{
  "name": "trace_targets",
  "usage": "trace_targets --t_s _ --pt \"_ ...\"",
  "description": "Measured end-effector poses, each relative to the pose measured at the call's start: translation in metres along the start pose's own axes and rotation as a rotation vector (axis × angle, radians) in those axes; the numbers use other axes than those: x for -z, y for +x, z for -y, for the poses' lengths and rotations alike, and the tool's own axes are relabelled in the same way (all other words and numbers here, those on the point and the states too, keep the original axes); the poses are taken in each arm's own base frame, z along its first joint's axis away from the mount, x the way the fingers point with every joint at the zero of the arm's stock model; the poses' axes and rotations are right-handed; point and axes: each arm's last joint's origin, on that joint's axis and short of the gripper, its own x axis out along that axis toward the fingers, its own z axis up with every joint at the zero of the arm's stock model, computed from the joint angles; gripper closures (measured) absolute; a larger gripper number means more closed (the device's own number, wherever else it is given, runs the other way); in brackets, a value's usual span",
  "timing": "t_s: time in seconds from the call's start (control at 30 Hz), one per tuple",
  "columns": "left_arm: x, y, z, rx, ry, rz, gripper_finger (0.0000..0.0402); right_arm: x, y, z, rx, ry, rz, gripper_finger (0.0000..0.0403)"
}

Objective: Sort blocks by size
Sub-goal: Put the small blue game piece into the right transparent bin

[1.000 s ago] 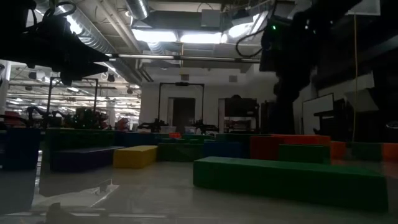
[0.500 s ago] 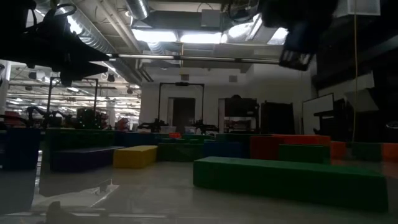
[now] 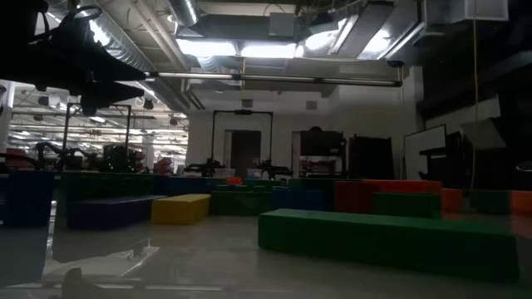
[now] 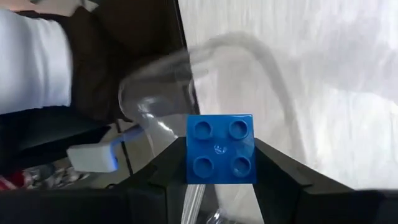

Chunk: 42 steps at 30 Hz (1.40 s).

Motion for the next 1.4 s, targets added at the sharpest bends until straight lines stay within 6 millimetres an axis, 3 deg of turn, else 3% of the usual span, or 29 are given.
trace_targets --t_s 0.2,0.43,0.87,1.2,1.4 --pt "-0.005 0.000 0.004 0.098 -0.043 0.032 0.0196 0.039 0.019 -0.022 0.088 0.047 0.032 0.0246" --pt "-0.006 0.000 0.006 0.144 -0.064 0.028 0.0196 0.064 0.027 -0.031 0.136 0.028 0.085 0.0245" --pt "-0.006 -0.001 0.007 0.169 -0.061 0.021 0.0196 0.066 0.030 -0.029 0.167 0.163 0.067 0.0238" --pt "-0.010 -0.001 0.009 0.225 0.000 0.056 0.0196 0.065 0.051 -0.022 0.229 0.250 -0.046 0.0137" --pt "-0.018 -0.001 0.014 0.304 0.008 0.128 0.0196 0.065 0.051 -0.021 0.235 0.273 -0.036 0.0124"
